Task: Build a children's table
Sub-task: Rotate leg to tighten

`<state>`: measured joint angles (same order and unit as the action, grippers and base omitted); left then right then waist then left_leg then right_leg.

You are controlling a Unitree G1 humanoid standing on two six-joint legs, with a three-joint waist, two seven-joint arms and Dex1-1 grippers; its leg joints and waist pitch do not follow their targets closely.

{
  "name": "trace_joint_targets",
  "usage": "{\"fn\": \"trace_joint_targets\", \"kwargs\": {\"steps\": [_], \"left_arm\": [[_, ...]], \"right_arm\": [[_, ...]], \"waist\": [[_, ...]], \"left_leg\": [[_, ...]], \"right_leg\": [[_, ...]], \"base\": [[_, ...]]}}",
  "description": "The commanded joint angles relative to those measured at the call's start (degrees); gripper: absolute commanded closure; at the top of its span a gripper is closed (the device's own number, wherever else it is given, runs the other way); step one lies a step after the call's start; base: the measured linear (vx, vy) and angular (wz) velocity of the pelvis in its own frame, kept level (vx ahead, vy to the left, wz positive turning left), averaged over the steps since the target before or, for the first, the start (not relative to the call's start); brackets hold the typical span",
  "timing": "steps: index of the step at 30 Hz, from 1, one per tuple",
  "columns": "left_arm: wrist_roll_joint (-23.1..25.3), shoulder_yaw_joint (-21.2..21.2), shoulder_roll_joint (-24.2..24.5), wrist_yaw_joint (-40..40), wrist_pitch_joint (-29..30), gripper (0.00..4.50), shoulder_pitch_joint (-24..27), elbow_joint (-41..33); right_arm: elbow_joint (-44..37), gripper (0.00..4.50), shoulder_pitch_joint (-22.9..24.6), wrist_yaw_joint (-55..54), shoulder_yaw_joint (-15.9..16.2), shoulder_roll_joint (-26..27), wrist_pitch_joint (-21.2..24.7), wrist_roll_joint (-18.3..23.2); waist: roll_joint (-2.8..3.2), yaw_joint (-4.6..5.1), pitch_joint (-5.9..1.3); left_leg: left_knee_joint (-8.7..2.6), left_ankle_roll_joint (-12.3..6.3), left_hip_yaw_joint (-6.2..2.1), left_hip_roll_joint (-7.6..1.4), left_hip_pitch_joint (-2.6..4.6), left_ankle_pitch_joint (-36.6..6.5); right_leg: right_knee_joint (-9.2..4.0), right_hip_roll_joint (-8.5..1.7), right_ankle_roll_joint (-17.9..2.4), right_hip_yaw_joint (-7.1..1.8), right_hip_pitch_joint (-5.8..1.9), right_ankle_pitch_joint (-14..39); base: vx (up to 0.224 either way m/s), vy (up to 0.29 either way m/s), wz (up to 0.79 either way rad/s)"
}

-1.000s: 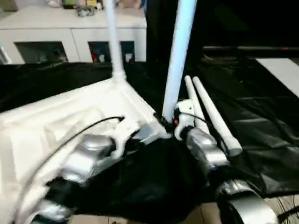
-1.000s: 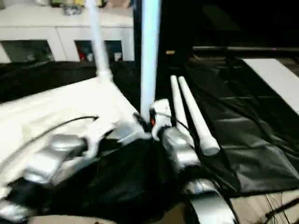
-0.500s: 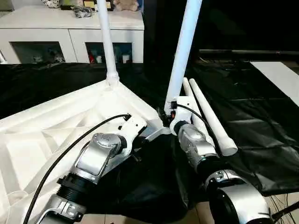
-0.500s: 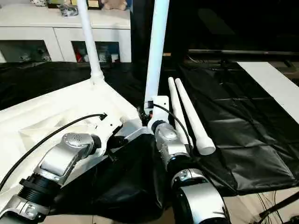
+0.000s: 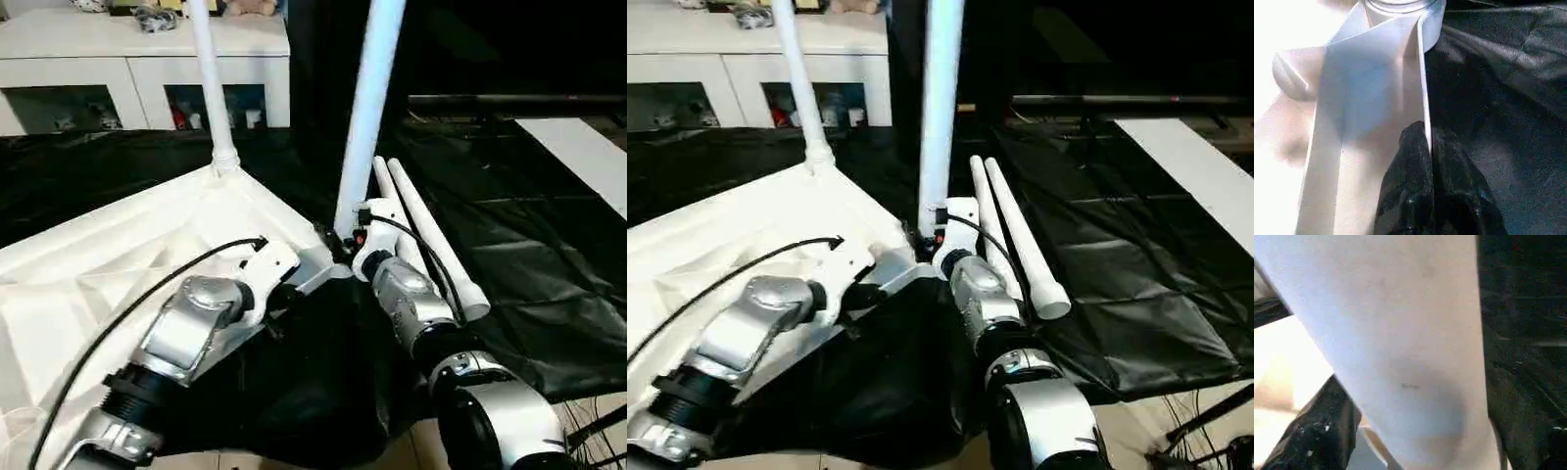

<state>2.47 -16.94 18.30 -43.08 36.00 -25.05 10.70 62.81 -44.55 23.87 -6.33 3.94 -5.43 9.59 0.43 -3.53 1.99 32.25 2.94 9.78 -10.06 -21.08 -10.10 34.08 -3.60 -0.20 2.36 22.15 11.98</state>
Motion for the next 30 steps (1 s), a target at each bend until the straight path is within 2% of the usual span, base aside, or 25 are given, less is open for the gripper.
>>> {"fn": "trace_joint_targets", "kwargs": {"steps": [1,2,3,7,8,9,10,11,12,14,15,17,19,21,24,25,27,29,30], "left_arm": [[-0.8,-2.4,-0.5,-2.7,-2.3,4.50,-0.5,-1.7],[-0.8,-2.3,0.4,-3.3,-3.3,4.50,-0.3,-1.4],[-0.9,-2.2,0.9,-3.7,-4.0,4.50,-0.2,-1.3],[-2.2,-1.8,3.9,-8.3,-9.3,4.50,0.8,-2.0],[-2.6,-1.6,4.5,-9.2,-10.5,4.50,1.1,-2.3],[-4.1,-0.8,5.7,-11.6,-12.1,4.50,2.0,-3.2],[-4.9,-0.2,6.6,-12.9,-13.0,4.50,2.6,-3.6],[-4.9,-0.2,6.6,-13.0,-13.0,4.50,2.6,-3.6],[-6.1,0.8,8.8,-15.7,-15.0,4.50,3.7,-3.9],[-6.6,1.1,9.7,-16.9,-15.9,4.50,4.2,-4.1],[-7.4,1.8,10.7,-18.1,-16.7,4.50,4.7,-4.3],[-8.3,2.8,11.8,-19.4,-17.4,4.50,5.3,-4.4],[-8.6,3.5,13.1,-20.1,-19.0,4.50,5.6,-3.8],[-8.5,4.1,14.0,-20.4,-20.9,4.50,5.5,-2.9],[-8.8,5.1,14.3,-20.6,-22.3,4.50,5.0,-1.6],[-9.0,5.5,14.1,-20.4,-22.5,4.22,4.7,-1.3],[-10.7,6.1,13.4,-21.2,-21.0,3.95,4.2,-1.7],[-11.2,5.8,12.7,-21.4,-21.1,3.79,3.8,-1.9],[-10.3,5.1,12.0,-20.3,-22.5,3.65,3.4,-1.3]], "right_arm": [[-0.5,0.58,0.9,5.2,2.8,1.6,2.4,-0.2],[-1.9,0.47,1.4,7.6,3.8,0.7,2.8,-0.5],[-2.7,0.30,1.8,8.9,4.5,0.0,3.0,-0.8],[-6.7,0.11,3.6,14.7,7.1,-3.6,4.1,-2.1],[-7.3,0.04,4.0,15.7,7.6,-4.2,4.3,-2.3],[-9.3,0.04,5.0,18.7,8.8,-6.0,4.5,-3.2],[-10.7,0.04,5.7,20.7,9.9,-7.4,4.3,-4.2],[-10.7,0.04,5.7,20.8,9.9,-7.4,4.3,-4.2],[-14.5,0.04,7.8,26.0,12.2,-10.2,4.6,-5.1],[-16.2,0.04,8.8,28.2,12.9,-11.3,5.3,-4.9],[-18.8,0.04,10.1,31.0,13.9,-12.6,6.3,-4.3],[-21.5,0.04,11.4,33.8,14.9,-14.1,6.8,-3.7],[-24.1,0.04,12.6,36.0,15.5,-15.2,7.6,-3.1],[-25.6,0.04,13.4,37.0,15.6,-15.8,8.1,-2.8],[-28.6,0.04,14.8,38.0,16.0,-16.4,9.6,-2.4],[-29.5,0.01,15.1,38.1,16.1,-16.6,10.2,-2.3],[-30.8,0.00,15.7,38.3,16.2,-16.7,11.1,-2.1],[-31.7,0.00,16.1,38.1,16.3,-16.8,11.7,-2.0],[-32.1,0.00,16.3,38.0,16.4,-16.9,11.9,-2.0]], "waist": [[0.55,-0.32,-2.07],[0.75,-0.32,-2.19],[0.57,-0.34,-2.26],[0.60,-0.81,-2.40],[0.58,-0.87,-2.64],[0.73,-1.18,-2.81],[0.75,-1.56,-3.19],[0.75,-1.56,-3.19],[0.72,-2.08,-3.82],[0.75,-2.38,-3.86],[0.65,-2.38,-3.74],[0.75,-2.71,-3.60],[0.59,-2.81,-3.30],[0.64,-2.84,-3.03],[0.56,-2.86,-2.69],[0.65,-2.87,-2.63],[0.57,-2.96,-2.69],[0.77,-3.04,-2.66],[0.55,-3.05,-2.65]], "left_leg": [[-4.74,1.65,-1.44,-2.97,0.97,-24.8],[-4.71,1.49,-1.33,-3.03,0.96,-23.1],[-4.68,1.03,-1.20,-3.05,0.68,-21.2],[-4.33,-0.44,-0.86,-3.10,0.73,-17.1],[-4.26,-0.84,-0.84,-3.17,0.42,-15.0],[-4.10,-1.09,-0.80,-3.19,0.50,-13.5],[-3.51,-2.11,-0.51,-3.14,0.33,-8.4],[-3.51,-2.11,-0.51,-3.14,0.33,-8.4],[-2.62,-3.89,-0.48,-2.86,0.06,-1.8],[-1.97,-5.72,-0.28,-2.86,-0.06,1.6],[-1.95,-6.15,-0.22,-2.86,-0.11,1.4],[-2.07,-6.25,-0.17,-3.10,-0.11,-1.2],[-2.42,-5.36,-0.18,-3.24,-0.01,-4.7],[-2.78,-3.61,-0.11,-3.44,0.24,-8.4],[-3.15,-1.71,-0.08,-3.43,0.26,-10.8],[-3.21,-1.34,-0.09,-3.42,0.28,-11.5],[-3.24,-0.28,-0.10,-3.39,0.50,-12.6],[-3.20,0.03,-0.04,-3.36,0.51,-12.5],[-3.23,0.10,-0.10,-3.37,0.44,-12.6]], "right_leg": [[-5.40,-4.92,-9.0,-2.62,-0.56,22.7],[-5.23,-4.83,-9.5,-2.62,-0.66,20.9],[-5.00,-4.74,-9.9,-2.58,-1.00,18.9],[-4.65,-4.65,-11.4,-2.52,-1.14,14.6],[-4.22,-4.61,-11.7,-2.46,-1.56,12.4],[-4.04,-4.51,-12.0,-2.41,-1.57,10.3],[-2.99,-4.27,-13.4,-2.33,-1.84,1.4],[-2.99,-4.27,-13.4,-2.33,-1.84,1.4],[-1.67,-3.76,-14.2,-1.88,-2.27,-8.9],[-1.04,-3.33,-14.9,-1.58,-1.99,-15.5],[-1.09,-3.32,-15.0,-1.56,-1.97,-15.7],[-1.27,-3.77,-15.1,-1.59,-1.99,-12.3],[-1.80,-3.83,-14.6,-1.63,-2.02,-7.0],[-2.34,-4.08,-13.8,-1.85,-1.77,-0.3],[-2.83,-4.05,-12.6,-2.06,-1.62,5.5],[-2.94,-4.09,-12.3,-2.13,-1.55,6.7],[-3.10,-4.24,-11.5,-2.29,-1.46,9.5],[-3.18,-4.24,-12.1,-2.31,-1.40,9.3],[-3.09,-4.08,-12.1,-2.26,-1.46,8.8]], "base": [[0.000,0.000,0.00],[0.000,0.000,0.00],[0.000,0.000,0.00],[0.014,-0.004,0.01],[0.056,-0.016,0.03],[0.064,-0.012,0.00],[0.066,-0.006,0.00],[0.066,-0.006,0.00],[0.056,0.004,-0.01],[0.000,0.000,0.00],[0.000,0.000,0.00],[0.000,0.000,0.00],[0.000,0.000,0.00],[0.000,0.000,0.00],[0.000,0.000,0.00],[0.000,0.000,0.00],[0.000,0.000,0.00],[0.000,0.000,0.00],[0.000,0.000,0.00]]}}
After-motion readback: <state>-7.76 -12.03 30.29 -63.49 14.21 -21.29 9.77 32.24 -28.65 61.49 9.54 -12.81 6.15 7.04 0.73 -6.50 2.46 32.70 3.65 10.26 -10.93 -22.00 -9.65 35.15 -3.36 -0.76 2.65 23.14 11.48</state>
